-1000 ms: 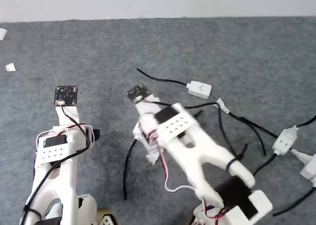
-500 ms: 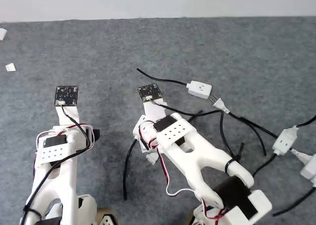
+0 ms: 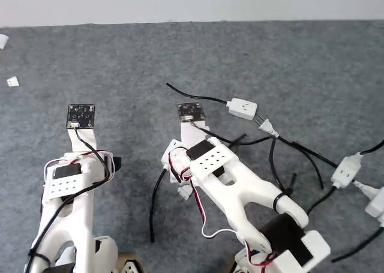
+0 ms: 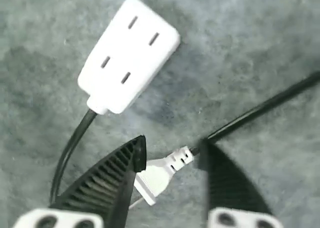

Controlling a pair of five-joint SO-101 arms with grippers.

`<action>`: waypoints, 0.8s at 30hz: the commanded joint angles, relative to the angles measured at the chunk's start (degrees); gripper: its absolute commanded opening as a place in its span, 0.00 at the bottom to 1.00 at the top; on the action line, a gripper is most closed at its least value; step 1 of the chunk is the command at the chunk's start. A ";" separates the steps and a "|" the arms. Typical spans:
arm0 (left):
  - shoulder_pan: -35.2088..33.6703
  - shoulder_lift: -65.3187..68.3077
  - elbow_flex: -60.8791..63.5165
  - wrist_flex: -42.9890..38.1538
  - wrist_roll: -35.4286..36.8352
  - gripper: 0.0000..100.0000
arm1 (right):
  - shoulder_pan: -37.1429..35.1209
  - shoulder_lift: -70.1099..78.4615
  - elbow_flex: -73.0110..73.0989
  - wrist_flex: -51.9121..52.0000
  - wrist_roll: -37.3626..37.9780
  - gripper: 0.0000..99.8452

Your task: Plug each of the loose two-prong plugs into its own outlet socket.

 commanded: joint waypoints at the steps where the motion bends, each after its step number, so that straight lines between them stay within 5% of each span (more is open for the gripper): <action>1: 0.53 -0.18 -2.86 -1.23 -0.35 0.26 | -0.04 -0.92 -0.88 -0.57 -5.54 0.34; 10: 0.53 -0.26 -2.86 -1.23 -0.35 0.26 | -0.40 -0.31 3.08 -7.34 -12.40 0.16; 14: 0.44 -0.18 -2.86 -1.23 -0.35 0.26 | -0.40 -0.48 7.91 -15.96 -12.48 0.16; 24: 0.44 -0.09 -2.86 -1.23 -0.35 0.26 | -0.40 -0.40 8.70 -15.78 -12.22 0.15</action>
